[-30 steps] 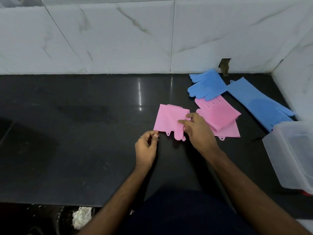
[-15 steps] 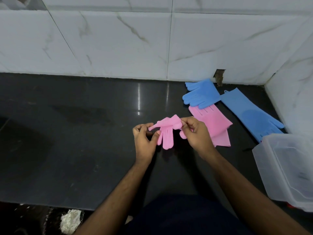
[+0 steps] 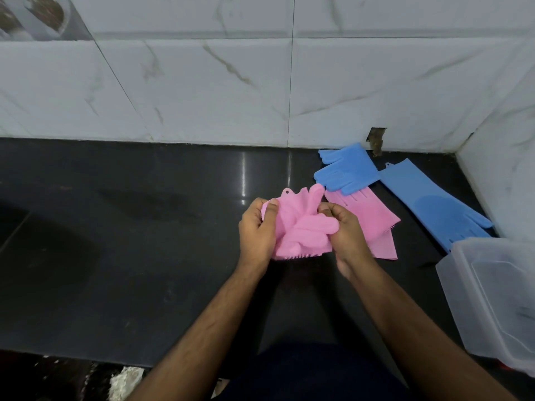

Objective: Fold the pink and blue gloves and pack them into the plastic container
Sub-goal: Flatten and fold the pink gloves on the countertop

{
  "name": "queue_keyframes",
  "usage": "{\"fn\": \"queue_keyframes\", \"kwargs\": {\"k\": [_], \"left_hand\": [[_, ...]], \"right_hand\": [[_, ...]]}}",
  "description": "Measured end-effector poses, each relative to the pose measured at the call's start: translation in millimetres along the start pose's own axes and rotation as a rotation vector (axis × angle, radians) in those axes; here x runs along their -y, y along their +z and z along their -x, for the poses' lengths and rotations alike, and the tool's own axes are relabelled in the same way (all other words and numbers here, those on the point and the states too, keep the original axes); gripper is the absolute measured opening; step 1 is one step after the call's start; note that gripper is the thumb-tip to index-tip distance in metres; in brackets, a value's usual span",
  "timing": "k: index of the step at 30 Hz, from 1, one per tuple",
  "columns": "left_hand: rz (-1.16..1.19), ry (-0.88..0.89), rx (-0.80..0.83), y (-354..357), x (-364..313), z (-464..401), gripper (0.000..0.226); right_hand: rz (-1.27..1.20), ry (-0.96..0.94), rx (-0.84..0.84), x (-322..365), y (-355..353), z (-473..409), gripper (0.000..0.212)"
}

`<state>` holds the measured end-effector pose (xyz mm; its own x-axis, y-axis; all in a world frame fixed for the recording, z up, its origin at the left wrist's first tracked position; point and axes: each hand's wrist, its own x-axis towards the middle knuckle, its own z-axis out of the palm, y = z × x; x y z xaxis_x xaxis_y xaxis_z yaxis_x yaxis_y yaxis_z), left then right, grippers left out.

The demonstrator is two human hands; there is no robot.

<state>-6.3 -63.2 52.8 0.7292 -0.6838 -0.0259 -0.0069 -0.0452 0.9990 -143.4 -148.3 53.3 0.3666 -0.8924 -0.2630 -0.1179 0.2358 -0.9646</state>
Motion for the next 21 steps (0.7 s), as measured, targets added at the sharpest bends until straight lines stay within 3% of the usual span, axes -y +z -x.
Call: {"fn": "queue_keyframes", "kwargs": {"k": [3,5,8,12,14,16,19,21], "left_hand": [[0.042,-0.078,-0.080,0.5,-3.1,3.4,0.033],[0.060,-0.077,-0.102,-3.5,-8.6,4.0,0.037],[0.108,-0.043,-0.150,-7.5,-22.2,2.3,0.041],[0.238,0.017,-0.110,-9.3,-48.7,-1.5,0.040],[0.300,0.044,-0.065,-7.5,-63.5,-2.0,0.035],[0.347,0.054,-0.009,-4.3,-81.0,-2.8,0.030],[0.388,0.092,0.107,2.7,-107.6,-4.9,0.021],[0.348,0.139,0.140,3.8,-118.4,-8.4,0.020]], "right_hand": [[-0.076,0.144,-0.012,-4.0,-5.7,-0.7,0.028],[-0.041,0.137,-0.021,-5.4,-8.5,1.8,0.040],[0.036,0.040,-0.018,-5.2,-4.9,9.3,0.047],[0.397,-0.246,0.041,2.2,8.7,15.6,0.041],[0.451,-0.308,0.057,6.1,17.8,13.2,0.064],[0.362,-0.267,0.176,13.5,22.2,4.6,0.087],[0.172,-0.205,0.382,29.6,20.6,-15.3,0.061],[0.103,-0.227,0.403,41.9,22.1,-30.4,0.041]]}}
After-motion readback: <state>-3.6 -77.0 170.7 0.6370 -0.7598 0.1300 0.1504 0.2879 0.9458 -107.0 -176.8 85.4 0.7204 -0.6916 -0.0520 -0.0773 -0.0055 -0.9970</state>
